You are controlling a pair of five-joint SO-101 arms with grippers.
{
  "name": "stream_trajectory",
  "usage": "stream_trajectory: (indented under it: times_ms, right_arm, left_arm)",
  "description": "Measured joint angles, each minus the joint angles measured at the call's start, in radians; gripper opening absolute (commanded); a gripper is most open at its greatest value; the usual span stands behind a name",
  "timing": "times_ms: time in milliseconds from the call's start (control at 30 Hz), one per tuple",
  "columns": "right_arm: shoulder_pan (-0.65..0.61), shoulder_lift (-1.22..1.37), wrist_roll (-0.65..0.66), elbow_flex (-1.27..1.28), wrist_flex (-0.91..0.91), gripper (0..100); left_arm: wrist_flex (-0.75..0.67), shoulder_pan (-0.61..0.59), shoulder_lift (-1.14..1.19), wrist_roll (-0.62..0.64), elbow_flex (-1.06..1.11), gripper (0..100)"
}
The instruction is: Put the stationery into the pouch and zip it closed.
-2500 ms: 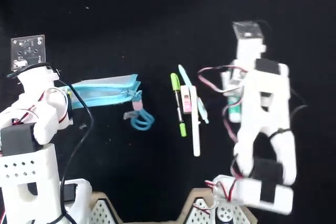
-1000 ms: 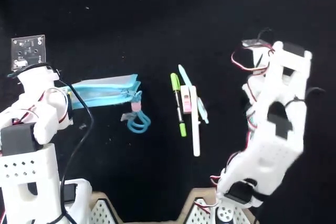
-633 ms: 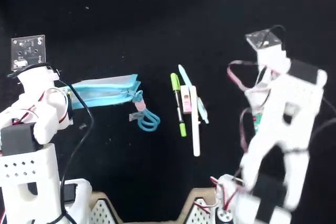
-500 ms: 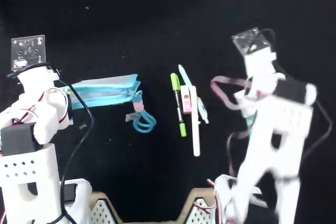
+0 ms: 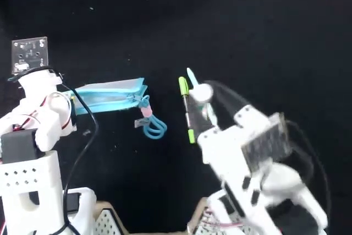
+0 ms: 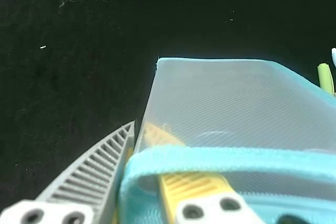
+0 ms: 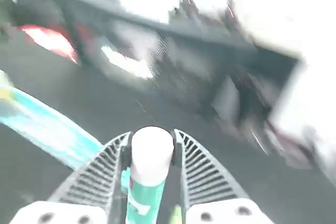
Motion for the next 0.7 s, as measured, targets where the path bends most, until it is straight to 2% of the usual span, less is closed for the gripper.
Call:
stream_trajectory:
  times_ms: [167, 267, 500, 700]
  right_arm:
    - [-0.236, -0.094, -0.009, 0.226, -0.328, 1.2]
    - [-0.31, -0.101, -0.009, 0.345, -0.539, 1.1]
    - [-0.331, -0.107, -0.011, 0.569, -0.918, 1.1]
    - [-0.331, -0.107, -0.011, 0.666, -1.002, 1.1]
  left_arm:
    - [0.0, 0.0, 0.0, 0.0, 0.0, 3]
    - [-0.002, -0.002, 0.0, 0.0, 0.009, 3]
    - [-0.005, -0.002, 0.0, 0.0, 0.009, 3]
    - [-0.005, -0.002, 0.0, 0.0, 0.009, 3]
